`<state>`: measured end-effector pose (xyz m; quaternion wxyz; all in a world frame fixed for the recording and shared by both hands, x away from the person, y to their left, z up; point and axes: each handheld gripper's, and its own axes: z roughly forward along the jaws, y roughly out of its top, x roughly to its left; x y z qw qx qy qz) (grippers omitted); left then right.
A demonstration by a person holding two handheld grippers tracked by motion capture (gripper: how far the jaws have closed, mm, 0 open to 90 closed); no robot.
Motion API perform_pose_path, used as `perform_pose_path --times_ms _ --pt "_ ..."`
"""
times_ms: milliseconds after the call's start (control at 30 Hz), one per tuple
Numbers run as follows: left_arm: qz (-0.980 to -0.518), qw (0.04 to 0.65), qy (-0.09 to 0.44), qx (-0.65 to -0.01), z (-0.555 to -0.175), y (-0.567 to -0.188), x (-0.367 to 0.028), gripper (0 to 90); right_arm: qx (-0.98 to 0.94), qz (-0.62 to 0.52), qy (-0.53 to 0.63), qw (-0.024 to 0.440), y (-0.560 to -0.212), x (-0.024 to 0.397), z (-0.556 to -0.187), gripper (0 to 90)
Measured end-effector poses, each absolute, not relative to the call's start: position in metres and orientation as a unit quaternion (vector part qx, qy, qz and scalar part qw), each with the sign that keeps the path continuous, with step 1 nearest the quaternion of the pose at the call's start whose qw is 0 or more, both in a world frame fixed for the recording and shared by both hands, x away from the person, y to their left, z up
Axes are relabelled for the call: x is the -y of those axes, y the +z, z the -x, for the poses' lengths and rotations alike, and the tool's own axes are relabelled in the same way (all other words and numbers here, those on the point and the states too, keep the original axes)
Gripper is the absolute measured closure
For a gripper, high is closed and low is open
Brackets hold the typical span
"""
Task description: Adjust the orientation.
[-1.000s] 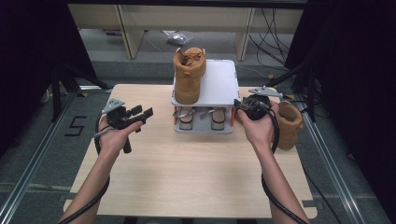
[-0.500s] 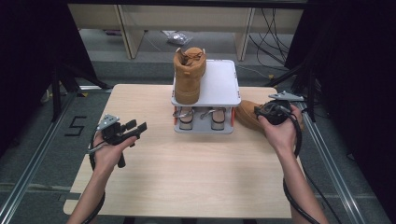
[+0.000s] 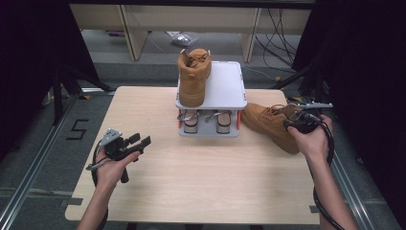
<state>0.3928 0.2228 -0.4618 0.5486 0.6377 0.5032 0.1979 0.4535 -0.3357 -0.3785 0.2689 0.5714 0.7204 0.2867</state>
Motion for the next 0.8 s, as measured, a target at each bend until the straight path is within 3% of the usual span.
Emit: perform_pose_path --times_ms 167,467,800 --pt "-0.641 0.546 0.196 -0.503 -0.392 -0.464 -0.222 45.4 -0.733 -0.569 0.271 0.256 -0.382 0.338 -0.463 51.7" --pt "-0.642 0.544 0.19 -0.506 -0.391 -0.469 -0.222 45.3 -0.761 -0.55 0.252 0.235 -0.377 0.331 -0.467 74.5" --pt "-0.643 0.54 0.186 -0.509 -0.391 -0.472 -0.223 45.0 -0.748 -0.577 0.261 0.199 -0.373 0.315 -0.458 79.4"
